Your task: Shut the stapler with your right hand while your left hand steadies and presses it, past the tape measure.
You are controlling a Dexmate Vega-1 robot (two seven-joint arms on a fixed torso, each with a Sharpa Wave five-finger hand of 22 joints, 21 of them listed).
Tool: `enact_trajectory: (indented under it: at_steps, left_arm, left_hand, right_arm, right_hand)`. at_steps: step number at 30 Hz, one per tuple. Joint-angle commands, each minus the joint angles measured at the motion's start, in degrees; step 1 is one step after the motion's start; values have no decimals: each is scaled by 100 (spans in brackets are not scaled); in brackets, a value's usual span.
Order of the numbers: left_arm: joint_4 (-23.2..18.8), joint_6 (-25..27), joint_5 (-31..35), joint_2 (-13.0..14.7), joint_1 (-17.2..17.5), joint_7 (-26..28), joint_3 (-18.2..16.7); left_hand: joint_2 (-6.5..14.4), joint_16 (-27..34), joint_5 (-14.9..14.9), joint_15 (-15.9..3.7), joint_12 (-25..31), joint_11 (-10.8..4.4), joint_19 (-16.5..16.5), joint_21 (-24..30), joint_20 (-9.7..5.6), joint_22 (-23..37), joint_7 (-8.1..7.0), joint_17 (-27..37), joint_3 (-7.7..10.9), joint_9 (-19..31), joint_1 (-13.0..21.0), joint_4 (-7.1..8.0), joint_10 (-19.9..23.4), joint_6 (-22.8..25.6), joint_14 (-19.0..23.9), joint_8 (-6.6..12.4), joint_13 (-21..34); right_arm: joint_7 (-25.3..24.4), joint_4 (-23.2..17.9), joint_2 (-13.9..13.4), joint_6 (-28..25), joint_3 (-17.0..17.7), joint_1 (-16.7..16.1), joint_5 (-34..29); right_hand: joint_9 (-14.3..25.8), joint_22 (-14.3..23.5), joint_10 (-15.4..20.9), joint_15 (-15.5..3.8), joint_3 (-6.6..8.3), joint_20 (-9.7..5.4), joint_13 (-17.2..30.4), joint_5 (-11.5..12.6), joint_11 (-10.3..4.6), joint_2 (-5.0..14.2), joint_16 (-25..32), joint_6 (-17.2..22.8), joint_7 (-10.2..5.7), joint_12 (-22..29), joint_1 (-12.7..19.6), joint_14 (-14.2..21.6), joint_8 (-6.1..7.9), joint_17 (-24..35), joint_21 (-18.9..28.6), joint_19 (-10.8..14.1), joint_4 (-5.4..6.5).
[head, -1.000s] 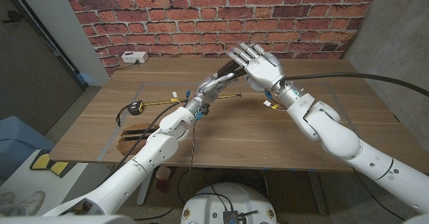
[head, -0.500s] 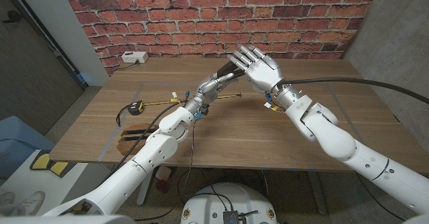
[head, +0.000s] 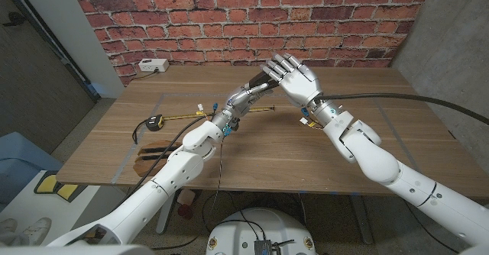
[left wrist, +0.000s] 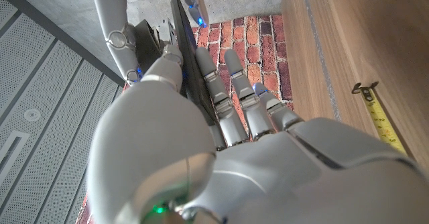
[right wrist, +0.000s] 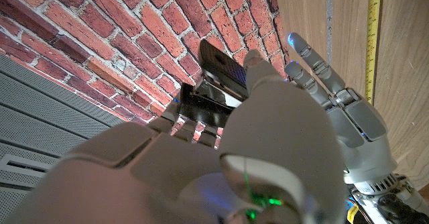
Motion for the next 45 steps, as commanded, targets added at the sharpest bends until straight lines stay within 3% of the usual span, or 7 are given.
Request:
enact_trajectory:
  at_steps: [1, 13, 15, 31, 36, 40, 45]
  left_arm:
    - [91, 0, 4, -42, -57, -72, 35]
    - [85, 32, -85, -13, 16, -53, -25]
    - [94, 29, -89, 1, 11, -94, -23]
    - [401, -50, -348, -134, -100, -600, -4]
    - [537, -186, -421, -230, -111, -805, -6]
    - [612, -278, -376, -237, -143, -935, 9]
    - [749, -406, -275, -202, -217, -1190, 54]
  left_hand:
    - [588, -20, 21, -936, 43, -245, 11, -1, -8, 24, 60, 18, 38, 16, 522, 3, 244, 496, 43, 16, 19]
    - [585, -13, 15, -944, 47, -244, 9, -3, -7, 24, 98, 46, 36, 17, 541, -14, 264, 488, 57, 3, 16]
    - [585, -13, 13, -948, 47, -244, 6, -4, -9, 24, 110, 52, 38, 21, 548, -20, 263, 488, 57, 3, 16]
    - [544, -86, 2, -904, 86, -249, -66, -33, 76, 25, 82, 81, 26, 103, 540, -45, 294, 455, -56, -4, 48]
    - [410, -408, 18, -836, -35, -256, -179, -68, 364, 36, -41, -61, -80, 208, 178, 73, -87, 136, -513, -125, 97]
    - [255, -620, 15, -735, -311, -267, -297, -98, 515, 49, -112, -179, -245, 206, -223, 155, -616, -464, -1114, -386, 119]
    - [100, -706, 20, -334, -973, -83, -522, -132, 791, 73, -253, -374, -406, 86, -633, 113, -2319, -2070, -2114, -655, 83]
  right_arm:
    - [-405, 179, 79, -117, -74, 31, 158]
    - [-1192, 338, 81, -28, -38, 31, 801]
    - [-1288, 351, 75, -8, -33, 30, 915]
    - [-1671, 506, 67, -139, -124, 63, 1075]
    - [-1651, 504, 77, -193, -142, 62, 1111]
    - [-1618, 508, 82, -218, -159, 74, 1133]
    - [-1573, 504, 96, -269, -174, 79, 1143]
  right_hand:
    - [11, 17, 287, -1050, 39, -204, 56, 46, -108, 70, 246, 128, -16, 97, 104, 486, 34, 7, -34, 307, 28]
    - [8, 44, 1169, -1119, 47, -253, 194, -3, -225, 177, 743, 1084, -178, 363, 290, 1179, 294, 251, -45, 960, 46]
    - [12, 57, 1557, -1127, 40, -282, 241, -39, -280, 177, 864, 1570, -263, 465, 362, 1297, 416, 351, -66, 1069, 49]
    - [31, 71, 2025, -1140, -3, -260, 325, -84, -276, 161, 1048, 2167, -287, 536, 459, 1550, 492, 508, -64, 1303, 66]
    - [34, 73, 2038, -1144, -13, -262, 333, -89, -274, 158, 1052, 2175, -288, 529, 460, 1558, 480, 516, -68, 1310, 68]
    - [36, 74, 2038, -1144, -18, -264, 338, -92, -272, 158, 1051, 2187, -288, 521, 464, 1558, 474, 521, -71, 1311, 69]
    - [38, 75, 2014, -1139, -31, -255, 343, -96, -265, 148, 1047, 2183, -288, 502, 458, 1546, 461, 527, -73, 1318, 72]
